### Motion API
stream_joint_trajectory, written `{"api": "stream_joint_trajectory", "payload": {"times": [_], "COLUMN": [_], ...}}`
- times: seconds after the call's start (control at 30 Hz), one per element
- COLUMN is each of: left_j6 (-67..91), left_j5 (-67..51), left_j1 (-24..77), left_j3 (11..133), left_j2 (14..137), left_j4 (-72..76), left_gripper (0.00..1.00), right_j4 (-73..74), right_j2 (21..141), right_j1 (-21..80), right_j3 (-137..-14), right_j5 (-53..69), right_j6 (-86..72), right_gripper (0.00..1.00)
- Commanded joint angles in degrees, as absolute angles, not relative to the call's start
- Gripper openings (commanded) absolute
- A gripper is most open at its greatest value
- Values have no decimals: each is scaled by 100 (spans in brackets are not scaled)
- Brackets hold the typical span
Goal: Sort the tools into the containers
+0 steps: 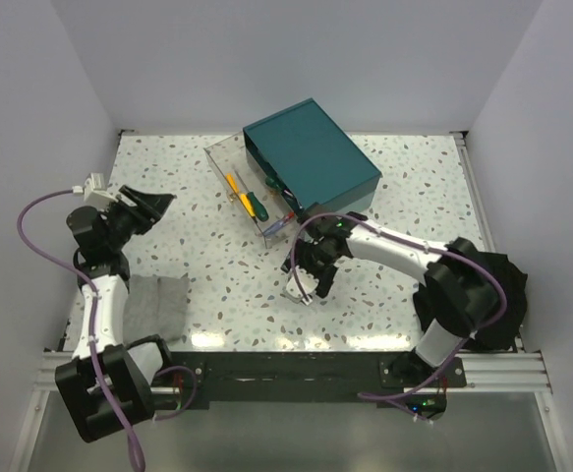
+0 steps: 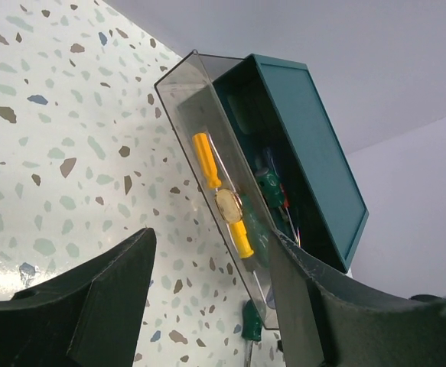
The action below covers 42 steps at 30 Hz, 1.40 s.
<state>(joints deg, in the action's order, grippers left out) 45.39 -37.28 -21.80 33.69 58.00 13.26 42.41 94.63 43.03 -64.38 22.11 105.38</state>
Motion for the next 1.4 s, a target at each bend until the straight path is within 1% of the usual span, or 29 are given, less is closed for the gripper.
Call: {"api": "stream_joint_trajectory", "payload": {"times": [0.0,0.17,0.33,0.37,0.4,0.47,0.57,0.6,0.63,0.7,0.73,0.8,0.83,0.9,0.93,0.97,1.0,1.03,1.07,1.1,1.13,1.17,1.2,1.23,1.3,1.37], "left_j6": [4640,4693,4720,4711,4711,4720,4676,4658,4658,4641,4632,4605,4614,4710,4763,4894,4939,4957,4974,4975,4949,4853,4817,4764,4510,4150], "left_j5": [-3788,-3814,-3867,-3876,-3850,-3841,-3823,-3823,-3823,-3823,-3815,-3797,-3797,-3814,-3823,-3841,-3745,-3648,-3569,-3499,-3489,-3481,-3454,-3454,-3542,-3568], "left_j1": [-2241,-2233,-2224,-2224,-2224,-2232,-2250,-2267,-2302,-2329,-2347,-2355,-2364,-2356,-2338,-2320,-2286,-2198,-2154,-2110,-1996,-1934,-1864,-1707,-1434,-1249], "left_j3": [3261,3243,3305,3322,3314,3287,3278,3270,3270,3296,3322,3366,3375,3349,3288,3244,3191,3112,3077,3059,3050,3085,3155,3338,3541,3857], "left_j2": [5581,5494,5432,5406,5397,5353,5300,5300,5317,5326,5344,5370,5422,5475,5528,5563,5581,5642,5677,5730,5852,5932,6028,6238,6616,6915], "left_j4": [1714,1722,1705,1679,1679,1679,1618,1600,1582,1547,1512,1503,1520,1564,1643,1722,1775,1758,1740,1723,1723,1705,1627,1495,1407,1310], "left_gripper": [65,65,65,65,65,65,65,65,65,65,65,65,65,65,65,65,63,62,61,59,57,57,56,55,53,51], "right_j4": [4184,4499,5396,5431,5536,5633,5853,5827,5758,5443,5327,5134,5124,5448,5528,5554,5363,5092,4750,4111,3809,3501,2898,2692,2339,2093], "right_j2": [10018,10808,11478,11583,11619,11645,11584,11506,11461,11199,11041,10733,10349,9943,9610,9467,9370,9326,9343,9395,9465,9588,9685,9799,10211,10597], "right_j1": [4648,4834,4843,4843,4851,4817,4808,4808,4808,4860,4860,4887,4913,5009,5053,5106,5098,5089,5019,4949,4853,4651,4580,4509,4351,4263], "right_j3": [-7118,-7802,-8516,-8517,-8508,-8438,-8289,-8201,-7965,-7701,-7456,-7278,-7199,-7338,-7661,-7890,-8154,-8687,-8919,-9138,-9480,-9596,-9685,-9868,-10202,-10353], "right_j5": [1996,1303,555,275,81,9,-193,-246,-316,-352,-151,165,559,1192,1500,2155,2440,2670,2672,2654,2663,2646,2463,2357,2118,2022], "right_j6": [11162,11285,11180,11162,11180,11171,11092,11083,11066,11013,10917,10767,10566,10215,9543,9049,8418,6784,5967,5237,4011,3460,2958,2257,1682,1556], "right_gripper": [75,73,69,68,65,64,57,49,44,28,14,9,4,2,1,0,0,0,0,0,0,0,0,0,0,0]}}
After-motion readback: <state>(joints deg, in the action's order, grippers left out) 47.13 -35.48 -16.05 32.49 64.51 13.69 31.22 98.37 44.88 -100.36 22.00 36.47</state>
